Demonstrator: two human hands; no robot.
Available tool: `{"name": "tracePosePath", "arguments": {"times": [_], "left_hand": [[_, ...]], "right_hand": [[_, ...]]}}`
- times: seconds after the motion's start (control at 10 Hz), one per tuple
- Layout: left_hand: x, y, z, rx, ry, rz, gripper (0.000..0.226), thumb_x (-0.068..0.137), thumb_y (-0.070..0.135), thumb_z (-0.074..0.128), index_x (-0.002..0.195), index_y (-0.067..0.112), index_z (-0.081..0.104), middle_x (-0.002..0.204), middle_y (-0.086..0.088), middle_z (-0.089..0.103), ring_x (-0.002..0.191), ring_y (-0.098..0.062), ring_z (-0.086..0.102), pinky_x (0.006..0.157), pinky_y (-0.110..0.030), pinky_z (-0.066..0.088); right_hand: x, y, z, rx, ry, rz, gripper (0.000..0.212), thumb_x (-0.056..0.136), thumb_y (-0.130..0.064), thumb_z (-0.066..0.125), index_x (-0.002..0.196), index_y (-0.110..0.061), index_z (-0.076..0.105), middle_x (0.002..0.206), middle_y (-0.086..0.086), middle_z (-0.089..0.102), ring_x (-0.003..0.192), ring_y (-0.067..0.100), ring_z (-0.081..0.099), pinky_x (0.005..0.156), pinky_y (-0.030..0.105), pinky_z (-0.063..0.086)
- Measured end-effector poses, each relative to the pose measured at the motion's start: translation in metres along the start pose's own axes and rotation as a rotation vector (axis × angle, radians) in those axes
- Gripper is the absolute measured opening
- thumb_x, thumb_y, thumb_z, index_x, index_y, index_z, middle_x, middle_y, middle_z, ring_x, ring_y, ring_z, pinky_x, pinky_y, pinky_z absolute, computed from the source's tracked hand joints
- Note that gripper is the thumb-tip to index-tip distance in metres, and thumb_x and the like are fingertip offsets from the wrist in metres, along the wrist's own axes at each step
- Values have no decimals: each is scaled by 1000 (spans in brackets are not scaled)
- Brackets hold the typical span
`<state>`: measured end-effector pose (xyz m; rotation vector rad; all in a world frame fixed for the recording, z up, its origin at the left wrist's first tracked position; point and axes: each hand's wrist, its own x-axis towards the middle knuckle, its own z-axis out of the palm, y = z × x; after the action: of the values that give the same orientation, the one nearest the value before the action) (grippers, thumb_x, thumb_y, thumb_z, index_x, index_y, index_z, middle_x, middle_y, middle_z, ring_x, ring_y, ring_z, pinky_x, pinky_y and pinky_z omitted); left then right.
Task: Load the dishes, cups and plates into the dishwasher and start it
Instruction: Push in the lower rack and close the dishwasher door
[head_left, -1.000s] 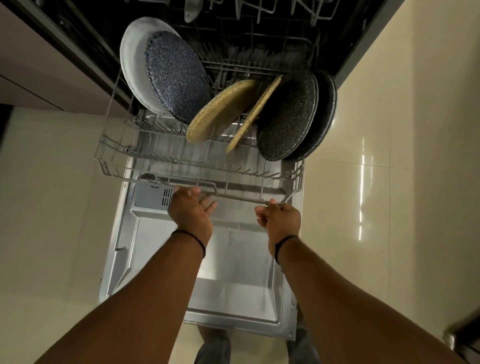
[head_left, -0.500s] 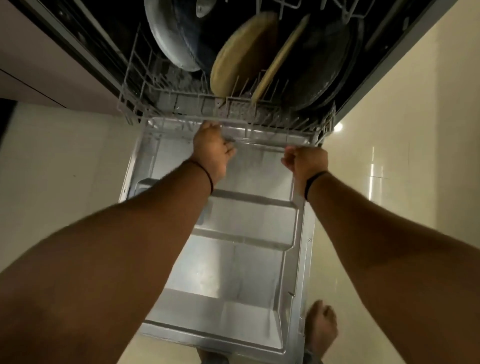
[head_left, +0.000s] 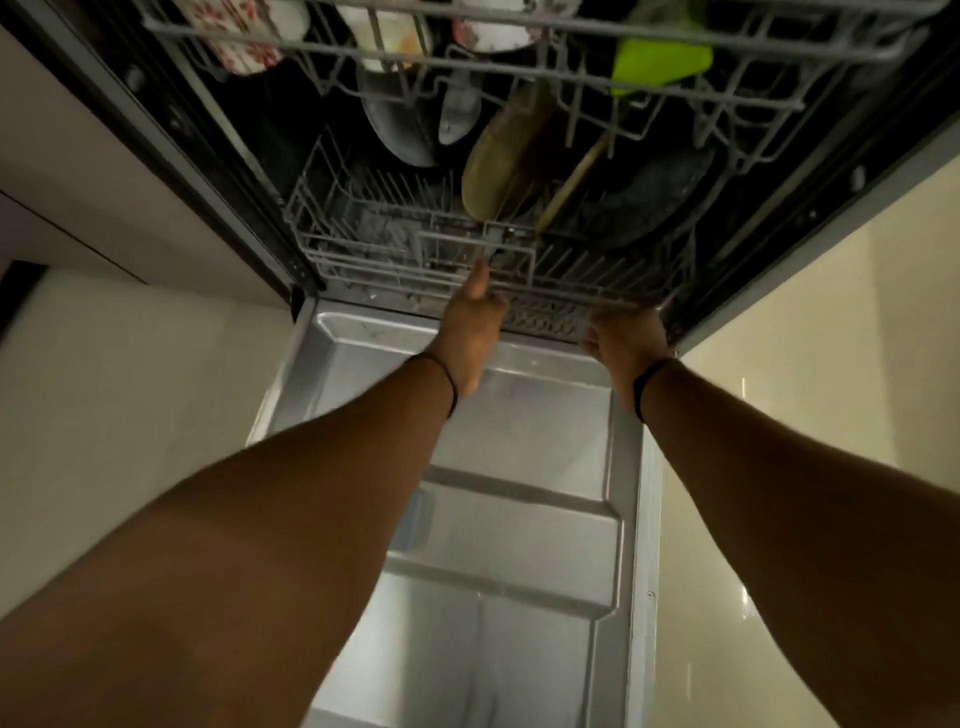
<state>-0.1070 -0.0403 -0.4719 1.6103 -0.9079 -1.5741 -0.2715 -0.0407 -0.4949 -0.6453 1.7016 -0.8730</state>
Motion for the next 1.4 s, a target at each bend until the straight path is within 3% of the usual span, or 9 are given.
{"name": "tracePosePath", "arguments": {"times": [0.1, 0.2, 0.3, 0.5, 0.6, 0.8, 1.1, 1.3, 1.4], "left_hand": [[-2, 2, -5, 21, -15, 11, 63, 101, -1, 42, 155, 21, 18, 144, 3, 48, 123, -16, 50, 83, -11, 36], [0, -1, -11, 65, -38, 42, 64, 101, -1, 42, 155, 22, 17, 160, -2, 23, 144, -20, 27, 94, -16, 27], [-7, -3, -20, 99, -40, 57, 63, 100, 0, 43, 154, 23, 21, 160, -8, 22, 145, -24, 26, 102, -19, 25], [-70, -51, -52, 174, 64, 23, 45, 97, 9, 53, 141, 17, 46, 138, -1, 53, 127, -18, 48, 105, -28, 40], [-130, -100, -64, 306, 303, -73, 10, 98, 20, 51, 93, 18, 59, 86, 6, 59, 86, -15, 55, 63, -17, 35], [-257, -208, -103, 425, 601, -542, 30, 95, 24, 52, 69, 8, 53, 88, -22, 66, 90, -40, 61, 76, -37, 42], [-298, -277, -122, -116, 762, -785, 60, 92, 37, 63, 132, -4, 45, 130, -24, 55, 116, -41, 55, 103, -47, 44], [-310, -299, -145, 350, 908, -985, 70, 94, 52, 50, 133, -5, 38, 130, -30, 46, 117, -44, 50, 99, -51, 42], [-325, -316, -152, 101, 925, -1024, 82, 89, 61, 53, 140, 1, 31, 138, -27, 42, 123, -44, 47, 105, -53, 39]], "right_hand": [[-9, -6, 11, -5, 0, -4, 37, 93, 1, 51, 130, 6, 49, 123, 26, 56, 109, 37, 60, 92, 43, 53], [-19, -10, 21, 92, -13, 39, 32, 98, -5, 49, 130, -2, 50, 129, 21, 57, 116, 33, 59, 96, 39, 51], [-32, -10, 26, 42, -38, 13, 16, 96, -6, 48, 109, -15, 54, 104, 10, 63, 103, 28, 63, 92, 40, 53], [-77, 16, 39, -16, -56, -41, 39, 93, -3, 53, 129, -16, 51, 108, 2, 63, 98, 19, 61, 90, 37, 53], [-114, 66, 49, -89, -47, 81, 29, 82, -26, 66, 111, -26, 62, 105, 10, 67, 92, 27, 64, 88, 47, 54], [-216, 191, 67, -413, -180, 332, 24, 69, -46, 67, 80, -24, 63, 88, 6, 71, 84, 28, 66, 81, 45, 56], [-291, 263, 71, -828, -432, 276, 31, 84, -31, 65, 114, -21, 60, 111, -1, 65, 103, 20, 61, 89, 28, 49], [-306, 297, 71, -1035, -572, 188, 36, 79, -33, 70, 109, -21, 56, 112, 1, 63, 103, 22, 60, 87, 30, 49], [-316, 308, 71, -1102, -604, 167, 39, 78, -37, 71, 108, -21, 52, 111, 3, 61, 102, 23, 59, 89, 35, 50]]}}
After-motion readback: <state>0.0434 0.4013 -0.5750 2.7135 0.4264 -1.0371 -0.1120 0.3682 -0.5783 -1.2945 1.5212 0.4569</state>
